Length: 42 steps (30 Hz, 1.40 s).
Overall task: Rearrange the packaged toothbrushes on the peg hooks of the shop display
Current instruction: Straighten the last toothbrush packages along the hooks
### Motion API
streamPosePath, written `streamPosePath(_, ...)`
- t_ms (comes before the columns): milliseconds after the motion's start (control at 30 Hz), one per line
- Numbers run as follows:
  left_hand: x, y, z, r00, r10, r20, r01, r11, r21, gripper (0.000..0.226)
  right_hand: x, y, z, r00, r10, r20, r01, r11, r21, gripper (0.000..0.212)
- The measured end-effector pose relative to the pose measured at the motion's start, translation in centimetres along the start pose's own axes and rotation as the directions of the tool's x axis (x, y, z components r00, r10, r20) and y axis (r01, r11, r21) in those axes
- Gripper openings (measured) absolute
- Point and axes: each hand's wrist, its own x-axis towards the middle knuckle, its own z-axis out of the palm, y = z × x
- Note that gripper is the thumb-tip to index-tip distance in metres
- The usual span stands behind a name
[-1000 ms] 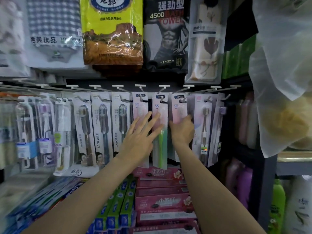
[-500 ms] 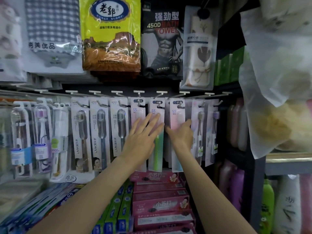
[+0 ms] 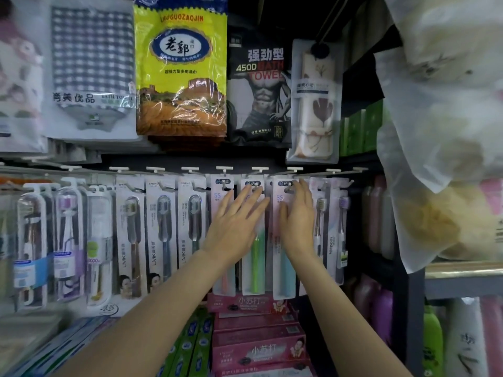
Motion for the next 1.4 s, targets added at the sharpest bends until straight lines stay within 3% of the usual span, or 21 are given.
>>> streamPosePath(167,0.5,-0.3,0.4,0.998,0.016,0.060,-0.015,1.000,-0.018,0.068,0.6,0.3,0.3,1.000,-0.029,0.009,0.029,0.999,-0.022,0.051)
streamPosePath(467,0.6,-0.4,0.5,0.999,0.040,-0.032,-0.039,0.999,0.031,0.071,0.6,-0.1,0.5,1.000,-0.023,0.009,0.023,0.999,0.023,0.055)
streamPosePath(567,-0.9,0.1,1.1,0.991,0.004,-0.134,-0.010,0.999,-0.044,0.066,0.0,0.4,-0.7,0.992,-0.097,-0.086,0.101,0.994,0.041,0.047)
streamPosePath(633,-1.6,0.7,1.4,0.982,0.056,-0.178,-0.069,0.996,-0.063,0.064,-0.7,1.4,-1.9,0.972,-0.136,-0.193,0.144,0.989,0.025,0.036)
streamPosePath(767,-0.2,2.3,1.9,0.982,0.112,-0.151,-0.114,0.993,-0.009,0.068,-0.5,4.3,-4.0,0.946,-0.065,-0.317,0.036,0.995,-0.097,0.032)
streamPosePath(867,1.7,3.6,2.0,0.985,0.084,-0.153,-0.087,0.996,-0.014,0.067,0.4,5.1,-4.6,0.972,-0.013,-0.233,-0.021,0.990,-0.143,0.040)
streamPosePath(1100,3.9,4.7,2.8,0.982,0.036,-0.185,-0.024,0.998,0.064,0.063,1.1,7.0,-5.5,0.994,0.013,0.105,0.018,0.957,-0.291,0.056)
streamPosePath(1233,4.0,4.3,3.3,0.983,0.053,-0.177,-0.042,0.997,0.064,0.062,1.4,7.1,-5.4,0.983,0.060,0.175,0.007,0.934,-0.356,0.056)
streamPosePath(1400,4.1,4.3,3.6,0.985,0.038,-0.168,-0.026,0.997,0.071,0.054,1.5,6.9,-5.2,0.987,0.071,0.147,-0.014,0.934,-0.358,0.056)
